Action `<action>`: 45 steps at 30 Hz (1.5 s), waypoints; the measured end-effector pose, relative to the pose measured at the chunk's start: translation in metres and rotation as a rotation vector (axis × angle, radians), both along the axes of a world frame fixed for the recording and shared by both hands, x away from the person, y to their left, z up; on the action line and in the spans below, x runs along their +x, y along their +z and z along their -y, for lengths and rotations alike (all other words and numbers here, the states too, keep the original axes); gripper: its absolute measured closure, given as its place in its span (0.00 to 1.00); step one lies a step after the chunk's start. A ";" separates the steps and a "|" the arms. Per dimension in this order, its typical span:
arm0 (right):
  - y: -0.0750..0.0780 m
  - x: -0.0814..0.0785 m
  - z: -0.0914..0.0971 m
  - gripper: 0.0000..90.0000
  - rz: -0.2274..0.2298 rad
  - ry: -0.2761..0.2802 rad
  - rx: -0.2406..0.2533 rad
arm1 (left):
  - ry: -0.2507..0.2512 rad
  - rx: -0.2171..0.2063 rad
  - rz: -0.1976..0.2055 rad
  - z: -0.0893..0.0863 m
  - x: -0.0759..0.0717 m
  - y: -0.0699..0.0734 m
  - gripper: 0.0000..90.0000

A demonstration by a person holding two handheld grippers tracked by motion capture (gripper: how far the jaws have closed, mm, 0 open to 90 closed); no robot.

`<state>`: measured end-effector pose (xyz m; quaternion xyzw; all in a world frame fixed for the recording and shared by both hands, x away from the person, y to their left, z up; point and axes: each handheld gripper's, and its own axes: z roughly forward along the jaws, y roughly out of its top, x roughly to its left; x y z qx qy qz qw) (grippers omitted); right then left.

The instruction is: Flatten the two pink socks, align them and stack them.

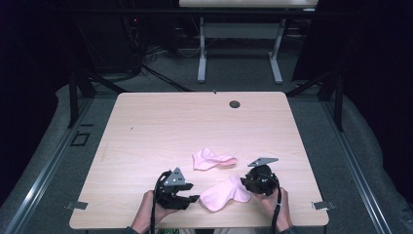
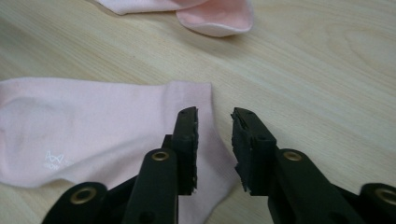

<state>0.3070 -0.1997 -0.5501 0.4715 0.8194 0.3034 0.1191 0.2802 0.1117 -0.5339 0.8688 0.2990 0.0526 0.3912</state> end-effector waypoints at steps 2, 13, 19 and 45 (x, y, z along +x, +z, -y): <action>0.000 0.001 0.003 0.74 -0.011 0.001 -0.009 | 0.063 -0.018 -0.057 0.004 0.001 -0.002 0.49; -0.011 -0.003 -0.004 0.79 -0.030 0.046 -0.062 | 0.116 0.138 -0.117 0.049 -0.010 -0.022 0.58; -0.013 -0.006 -0.006 0.91 -0.033 0.059 -0.047 | 0.097 0.198 -0.086 0.051 -0.014 -0.026 0.81; -0.001 -0.024 -0.006 0.55 -0.012 0.075 0.039 | 0.232 0.076 -0.026 -0.008 0.006 -0.014 0.47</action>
